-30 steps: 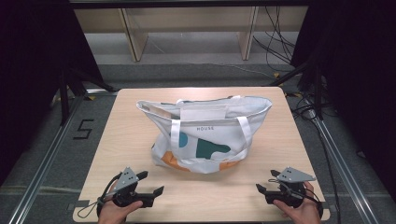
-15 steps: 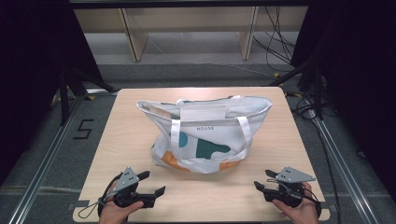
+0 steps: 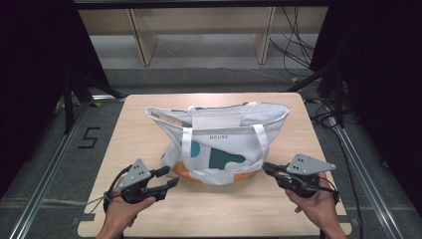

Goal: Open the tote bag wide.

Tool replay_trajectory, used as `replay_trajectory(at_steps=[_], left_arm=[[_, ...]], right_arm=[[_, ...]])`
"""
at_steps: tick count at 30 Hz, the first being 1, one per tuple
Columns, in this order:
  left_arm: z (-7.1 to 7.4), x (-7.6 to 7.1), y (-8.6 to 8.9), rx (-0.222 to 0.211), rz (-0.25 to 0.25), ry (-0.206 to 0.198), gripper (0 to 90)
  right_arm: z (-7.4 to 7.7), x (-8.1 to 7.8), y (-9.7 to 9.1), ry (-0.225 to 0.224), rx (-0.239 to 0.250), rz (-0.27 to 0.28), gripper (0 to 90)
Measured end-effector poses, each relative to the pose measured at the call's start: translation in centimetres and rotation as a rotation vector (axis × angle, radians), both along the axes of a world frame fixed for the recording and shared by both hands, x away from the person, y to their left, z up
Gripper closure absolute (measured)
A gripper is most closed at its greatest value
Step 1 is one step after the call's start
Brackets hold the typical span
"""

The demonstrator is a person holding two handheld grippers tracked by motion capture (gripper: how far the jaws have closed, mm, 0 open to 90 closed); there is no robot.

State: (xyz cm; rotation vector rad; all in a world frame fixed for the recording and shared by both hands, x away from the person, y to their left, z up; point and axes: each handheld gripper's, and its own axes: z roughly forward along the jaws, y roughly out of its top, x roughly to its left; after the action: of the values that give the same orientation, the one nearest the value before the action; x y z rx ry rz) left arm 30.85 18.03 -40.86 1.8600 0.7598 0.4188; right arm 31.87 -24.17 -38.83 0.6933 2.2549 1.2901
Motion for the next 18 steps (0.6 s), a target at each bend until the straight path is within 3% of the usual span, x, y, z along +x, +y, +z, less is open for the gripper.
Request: replay_trajectory(at_steps=[2, 3, 8, 13, 18], left_arm=[[0.7, 0.2, 0.0, 0.001, -0.005, -0.011, 70.8], [1.3, 0.6, 0.0, -0.005, -0.017, -0.015, 70.8], [4.7, 1.9, -0.1, 0.010, -0.011, -0.069, 86.6], [7.8, 3.8, -0.1, -0.001, -0.011, -0.099, 88.5], [9.6, 6.5, -0.3, -0.017, 0.021, -0.096, 88.4]], right_arm=[[1.3, 0.6, 0.6, -0.026, -0.006, 0.012, 90.0], [1.3, 0.6, 0.6, -0.026, -0.006, 0.012, 90.0], [4.6, 2.4, 1.1, -0.089, 0.006, 0.008, 90.0], [7.7, 4.3, 1.3, -0.136, -0.017, -0.016, 90.0], [8.4, 5.9, 1.1, -0.136, -0.028, -0.030, 90.0]])
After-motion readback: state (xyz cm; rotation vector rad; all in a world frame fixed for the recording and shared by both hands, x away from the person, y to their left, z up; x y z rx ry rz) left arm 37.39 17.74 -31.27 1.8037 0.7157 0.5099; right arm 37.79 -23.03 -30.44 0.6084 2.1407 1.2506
